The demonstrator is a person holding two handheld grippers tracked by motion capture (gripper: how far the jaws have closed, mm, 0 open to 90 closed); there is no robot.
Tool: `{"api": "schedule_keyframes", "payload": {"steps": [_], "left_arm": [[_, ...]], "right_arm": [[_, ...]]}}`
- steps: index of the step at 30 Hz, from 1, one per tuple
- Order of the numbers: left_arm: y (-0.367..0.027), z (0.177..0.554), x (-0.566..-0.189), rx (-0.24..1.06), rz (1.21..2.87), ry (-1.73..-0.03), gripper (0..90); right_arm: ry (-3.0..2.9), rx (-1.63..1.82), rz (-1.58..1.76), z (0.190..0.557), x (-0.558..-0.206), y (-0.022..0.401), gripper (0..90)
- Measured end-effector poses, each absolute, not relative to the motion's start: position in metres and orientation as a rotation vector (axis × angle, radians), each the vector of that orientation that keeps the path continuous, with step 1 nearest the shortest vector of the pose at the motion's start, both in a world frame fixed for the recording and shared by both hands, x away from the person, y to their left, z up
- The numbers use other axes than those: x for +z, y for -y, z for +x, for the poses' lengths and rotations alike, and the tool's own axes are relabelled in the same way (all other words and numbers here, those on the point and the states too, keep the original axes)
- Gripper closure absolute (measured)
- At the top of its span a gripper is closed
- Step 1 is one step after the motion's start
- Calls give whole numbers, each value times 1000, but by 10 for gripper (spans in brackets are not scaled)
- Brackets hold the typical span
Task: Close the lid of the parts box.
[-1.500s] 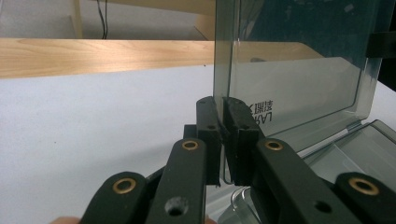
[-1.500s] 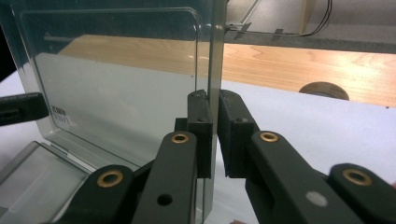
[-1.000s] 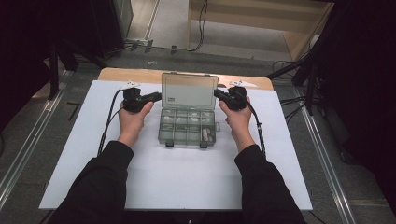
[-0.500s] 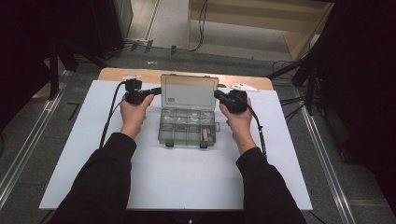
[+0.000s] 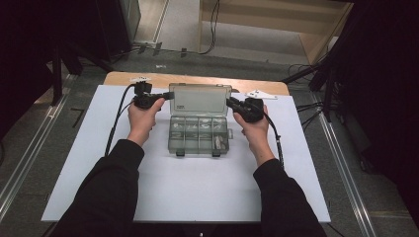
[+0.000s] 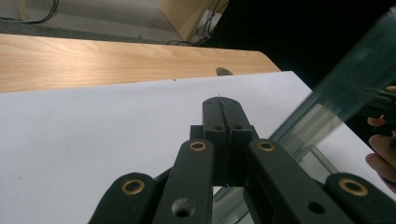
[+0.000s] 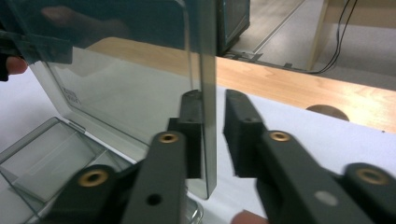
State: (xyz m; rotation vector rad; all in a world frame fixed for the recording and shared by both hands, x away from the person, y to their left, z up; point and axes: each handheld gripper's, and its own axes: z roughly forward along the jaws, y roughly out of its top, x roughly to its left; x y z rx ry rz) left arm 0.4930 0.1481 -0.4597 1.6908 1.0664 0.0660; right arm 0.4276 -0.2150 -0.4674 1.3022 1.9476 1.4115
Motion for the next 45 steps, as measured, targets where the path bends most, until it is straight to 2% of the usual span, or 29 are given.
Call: {"api": "schedule_keyframes", "payload": {"steps": [3, 9, 14, 18, 23, 45], "left_arm": [[-146, 492, -459, 66, 1698, -1059, 900], [-144, 488, -459, 75, 1690, -1050, 900], [-143, 486, -458, 79, 1695, -1037, 900], [-144, 484, -457, 83, 1693, -1035, 900], [-143, 482, -457, 78, 1696, -1014, 900], [-144, 460, -455, 72, 1693, -948, 900]], "right_arm": [[-1943, 1443, 1312, 424, -469, 219, 669], [-1962, 1503, 1277, 415, -470, 233, 641], [-2015, 1536, 1231, 407, -471, 242, 701], [-1990, 1493, 1290, 406, -473, 247, 818], [-1947, 1473, 1350, 409, -471, 247, 872], [-1924, 1518, 1338, 402, -457, 226, 878]]}}
